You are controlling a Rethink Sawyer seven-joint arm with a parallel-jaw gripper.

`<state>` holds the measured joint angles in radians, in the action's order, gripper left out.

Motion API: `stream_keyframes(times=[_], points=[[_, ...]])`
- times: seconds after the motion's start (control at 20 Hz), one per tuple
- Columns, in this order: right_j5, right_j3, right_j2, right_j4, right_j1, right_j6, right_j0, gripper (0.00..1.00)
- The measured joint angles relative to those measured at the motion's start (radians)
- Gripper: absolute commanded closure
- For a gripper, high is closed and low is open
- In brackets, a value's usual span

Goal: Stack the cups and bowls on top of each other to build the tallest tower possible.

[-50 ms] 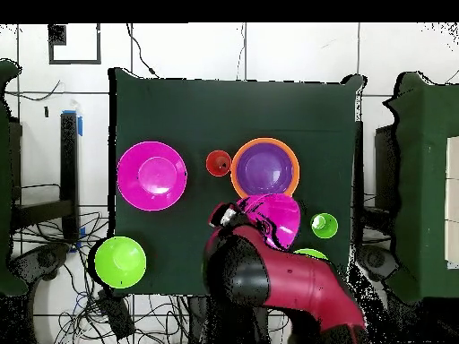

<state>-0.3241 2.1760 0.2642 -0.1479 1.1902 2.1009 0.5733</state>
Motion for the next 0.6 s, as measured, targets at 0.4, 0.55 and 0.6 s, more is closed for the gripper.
stream_keyframes(times=[0.4,0.55,0.6], points=[[-0.102,-0.072,0.113,-0.079,-0.014,-0.036,0.131,1.00],[-0.137,-0.132,0.134,-0.125,-0.053,-0.036,0.136,1.00],[-0.145,-0.149,0.139,-0.136,-0.066,-0.036,0.136,1.00]])
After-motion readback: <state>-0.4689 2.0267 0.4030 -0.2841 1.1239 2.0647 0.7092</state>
